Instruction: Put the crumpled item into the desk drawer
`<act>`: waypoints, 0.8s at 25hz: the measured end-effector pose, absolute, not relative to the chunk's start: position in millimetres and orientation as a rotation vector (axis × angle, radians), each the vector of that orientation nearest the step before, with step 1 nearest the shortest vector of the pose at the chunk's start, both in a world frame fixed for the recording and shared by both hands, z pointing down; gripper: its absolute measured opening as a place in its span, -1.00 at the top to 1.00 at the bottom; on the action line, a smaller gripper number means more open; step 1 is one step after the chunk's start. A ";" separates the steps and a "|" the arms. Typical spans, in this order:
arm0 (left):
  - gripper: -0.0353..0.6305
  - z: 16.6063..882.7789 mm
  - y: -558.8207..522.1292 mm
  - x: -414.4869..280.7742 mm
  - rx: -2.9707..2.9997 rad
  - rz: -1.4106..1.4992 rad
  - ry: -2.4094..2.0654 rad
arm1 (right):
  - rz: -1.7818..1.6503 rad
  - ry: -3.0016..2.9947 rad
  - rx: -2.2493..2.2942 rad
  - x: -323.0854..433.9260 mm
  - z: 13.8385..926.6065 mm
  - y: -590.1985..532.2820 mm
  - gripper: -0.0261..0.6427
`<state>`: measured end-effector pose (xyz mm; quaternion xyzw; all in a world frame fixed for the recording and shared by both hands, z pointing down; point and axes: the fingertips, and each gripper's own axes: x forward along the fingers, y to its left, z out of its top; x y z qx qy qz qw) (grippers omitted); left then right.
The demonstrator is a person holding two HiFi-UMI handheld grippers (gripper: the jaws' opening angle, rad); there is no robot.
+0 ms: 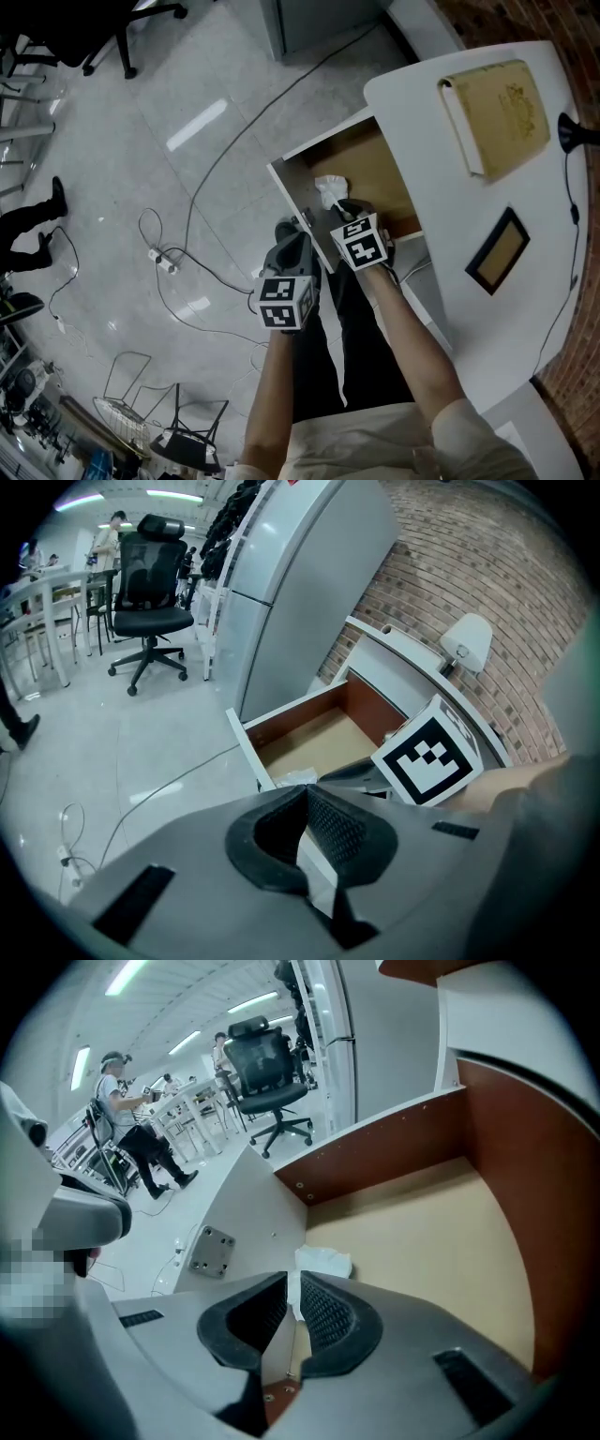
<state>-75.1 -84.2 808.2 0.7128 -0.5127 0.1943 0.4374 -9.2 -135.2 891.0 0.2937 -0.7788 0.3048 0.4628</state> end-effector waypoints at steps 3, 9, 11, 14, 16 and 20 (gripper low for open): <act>0.85 796.6 -82.4 -73.0 1.768 0.476 -1.272 | 0.760 -1.919 0.748 -3.7 868.5 -132.6 0.72; 0.85 780.9 -78.4 -76.1 1.777 0.487 -1.278 | 0.787 -1.925 0.836 15.5 813.6 -126.3 0.72; 0.85 771.7 -81.2 -76.5 1.791 0.487 -1.284 | 0.764 -1.937 0.849 20.8 799.9 -124.9 0.72; 0.85 751.3 -82.2 -76.8 1.812 0.489 -1.294 | 0.761 -1.957 0.840 16.4 775.7 -113.9 0.72; 0.85 738.5 -79.2 -76.0 1.821 0.490 -1.290 | 0.760 -1.969 0.833 11.7 760.3 -105.4 0.72; 0.85 709.2 -75.2 -71.7 1.837 0.498 -1.289 | 0.744 -1.998 0.826 8.2 728.8 -95.5 0.72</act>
